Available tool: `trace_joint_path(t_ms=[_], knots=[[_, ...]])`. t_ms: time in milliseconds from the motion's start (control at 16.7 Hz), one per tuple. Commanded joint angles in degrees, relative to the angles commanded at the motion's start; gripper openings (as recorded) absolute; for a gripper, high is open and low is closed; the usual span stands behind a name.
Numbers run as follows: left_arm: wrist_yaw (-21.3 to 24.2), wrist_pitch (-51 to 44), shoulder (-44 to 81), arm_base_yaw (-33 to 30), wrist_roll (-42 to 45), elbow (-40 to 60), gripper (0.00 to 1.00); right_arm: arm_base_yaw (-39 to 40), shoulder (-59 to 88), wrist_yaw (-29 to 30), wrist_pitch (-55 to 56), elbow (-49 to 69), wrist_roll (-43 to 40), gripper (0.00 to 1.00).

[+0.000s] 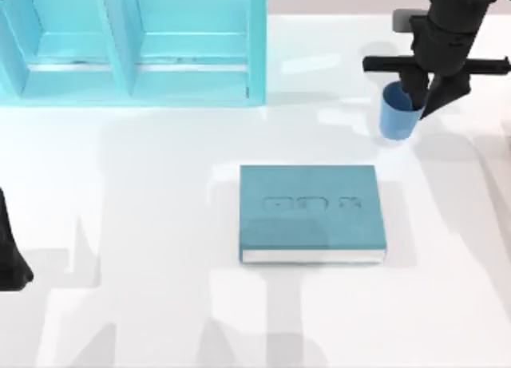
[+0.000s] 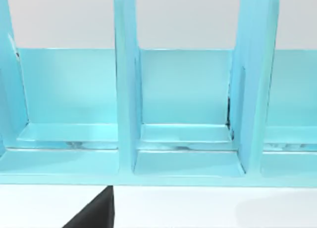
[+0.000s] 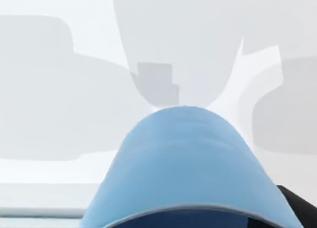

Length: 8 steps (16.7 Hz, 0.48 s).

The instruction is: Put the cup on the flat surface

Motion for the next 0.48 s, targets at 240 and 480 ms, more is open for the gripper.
trace_joint_path(t_ms=[240, 480], knots=[[0.0, 0.0, 0.0, 0.0, 0.0, 0.0, 1.0, 0.0, 0.0, 0.0, 0.0, 0.0, 0.0, 0.23], [0.0, 0.0, 0.0, 0.0, 0.0, 0.0, 1.0, 0.0, 0.0, 0.0, 0.0, 0.0, 0.0, 0.53]])
